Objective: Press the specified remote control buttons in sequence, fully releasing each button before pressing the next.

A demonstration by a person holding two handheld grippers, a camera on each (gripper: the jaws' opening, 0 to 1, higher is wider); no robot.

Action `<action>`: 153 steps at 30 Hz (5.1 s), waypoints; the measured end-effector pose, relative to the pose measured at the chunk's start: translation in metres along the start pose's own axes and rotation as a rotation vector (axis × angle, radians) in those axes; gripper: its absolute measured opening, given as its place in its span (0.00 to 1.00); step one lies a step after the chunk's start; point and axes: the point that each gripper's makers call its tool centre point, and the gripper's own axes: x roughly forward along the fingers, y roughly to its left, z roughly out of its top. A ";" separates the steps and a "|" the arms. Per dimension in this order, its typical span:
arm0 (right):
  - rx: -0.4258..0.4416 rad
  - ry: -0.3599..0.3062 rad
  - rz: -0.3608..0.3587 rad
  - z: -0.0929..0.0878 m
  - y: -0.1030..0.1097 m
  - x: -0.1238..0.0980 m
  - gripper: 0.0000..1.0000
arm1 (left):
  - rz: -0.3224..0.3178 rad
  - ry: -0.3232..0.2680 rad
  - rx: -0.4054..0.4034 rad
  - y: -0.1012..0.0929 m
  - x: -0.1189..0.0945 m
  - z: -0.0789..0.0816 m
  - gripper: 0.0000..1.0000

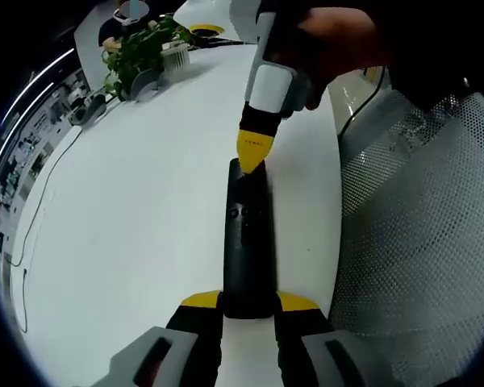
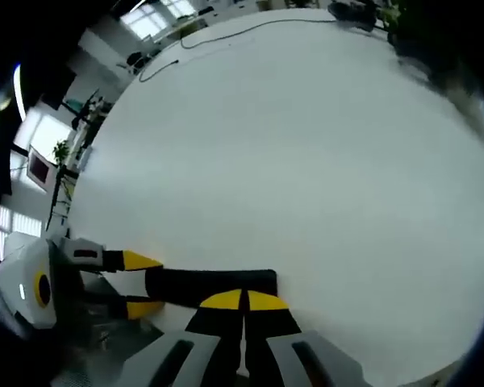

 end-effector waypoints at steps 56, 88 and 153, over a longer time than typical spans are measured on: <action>-0.046 -0.010 0.034 0.000 0.014 0.005 0.00 | -0.003 0.018 -0.010 0.001 0.000 0.000 0.25; -0.164 -0.063 0.026 0.006 0.025 0.011 0.00 | -0.014 0.032 0.008 0.001 0.001 0.001 0.25; -0.166 -0.060 0.025 0.006 0.024 0.010 0.00 | -0.005 0.020 -0.014 0.001 0.000 0.001 0.25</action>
